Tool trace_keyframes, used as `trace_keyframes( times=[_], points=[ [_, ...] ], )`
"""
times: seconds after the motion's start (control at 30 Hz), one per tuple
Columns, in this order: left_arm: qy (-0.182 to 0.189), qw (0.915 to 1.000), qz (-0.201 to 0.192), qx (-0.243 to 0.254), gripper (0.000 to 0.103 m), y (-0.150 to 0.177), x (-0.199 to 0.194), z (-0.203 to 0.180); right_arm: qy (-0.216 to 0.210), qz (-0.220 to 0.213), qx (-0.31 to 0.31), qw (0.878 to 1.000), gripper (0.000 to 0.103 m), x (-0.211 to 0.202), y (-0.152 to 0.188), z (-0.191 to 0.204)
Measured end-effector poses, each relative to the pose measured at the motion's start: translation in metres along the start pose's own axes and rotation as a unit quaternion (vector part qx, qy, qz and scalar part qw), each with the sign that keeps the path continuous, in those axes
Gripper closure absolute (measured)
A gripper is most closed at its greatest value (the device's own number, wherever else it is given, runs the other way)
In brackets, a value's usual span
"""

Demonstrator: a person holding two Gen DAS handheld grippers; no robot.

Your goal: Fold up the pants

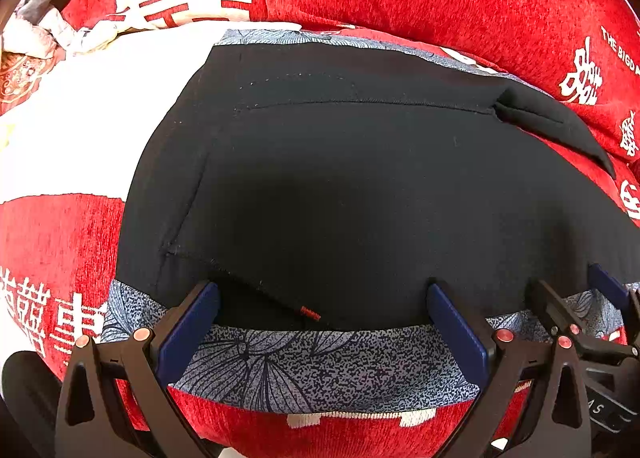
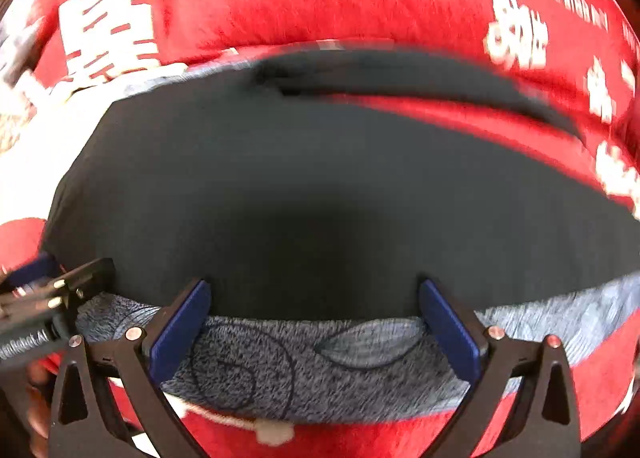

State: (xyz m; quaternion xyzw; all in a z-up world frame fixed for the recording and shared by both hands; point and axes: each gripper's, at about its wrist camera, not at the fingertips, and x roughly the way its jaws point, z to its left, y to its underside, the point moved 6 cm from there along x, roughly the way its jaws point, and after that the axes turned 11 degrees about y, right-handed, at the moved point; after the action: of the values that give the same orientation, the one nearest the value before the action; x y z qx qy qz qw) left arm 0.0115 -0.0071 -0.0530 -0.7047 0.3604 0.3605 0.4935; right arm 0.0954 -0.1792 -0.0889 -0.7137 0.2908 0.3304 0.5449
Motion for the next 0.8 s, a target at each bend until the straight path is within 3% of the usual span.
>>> trace_keyframes(
  times=[0.03,0.1,0.2,0.27,0.33,0.4,0.5,0.63,0.7,0.8],
  points=[
    [0.0,1.0,0.001,0.0,0.0,-0.001,0.0,0.0,-0.011,0.006,-0.004,1.0,0.0,0.0,0.001,-0.007],
    [0.002,1.0,0.004,0.0,0.0,-0.002,0.001,0.0,0.005,0.018,0.004,1.0,0.0,0.004,0.0,-0.035],
    [0.002,1.0,0.004,0.001,0.0,-0.004,0.001,-0.001,0.03,0.049,0.078,0.995,0.0,0.016,0.007,-0.111],
    [0.003,1.0,0.0,0.003,0.0,-0.004,0.002,-0.001,0.07,0.073,0.153,0.983,0.0,0.021,0.02,-0.176],
    [0.003,1.0,-0.004,0.006,0.0,-0.003,0.001,-0.001,0.08,0.083,0.215,0.97,0.0,0.019,0.041,-0.223],
    [0.0,1.0,0.003,0.007,0.0,-0.003,0.001,-0.002,0.092,0.095,0.235,0.963,0.0,0.018,0.049,-0.24],
    [-0.005,0.9997,0.024,-0.006,0.0,-0.013,-0.006,-0.005,0.123,0.11,0.196,0.967,0.0,-0.001,0.045,-0.224],
    [0.002,0.9997,-0.023,-0.005,0.0,-0.059,-0.028,-0.016,0.064,0.032,0.102,0.992,0.0,-0.029,-0.029,-0.156],
    [0.016,0.9997,-0.007,-0.017,0.0,-0.089,-0.021,-0.017,0.039,0.02,0.041,0.998,0.0,-0.026,-0.064,-0.113],
    [-0.011,0.9986,0.023,-0.046,0.0,-0.13,0.003,-0.004,0.008,0.01,-0.023,1.0,0.0,-0.011,-0.113,-0.056]
  ],
)
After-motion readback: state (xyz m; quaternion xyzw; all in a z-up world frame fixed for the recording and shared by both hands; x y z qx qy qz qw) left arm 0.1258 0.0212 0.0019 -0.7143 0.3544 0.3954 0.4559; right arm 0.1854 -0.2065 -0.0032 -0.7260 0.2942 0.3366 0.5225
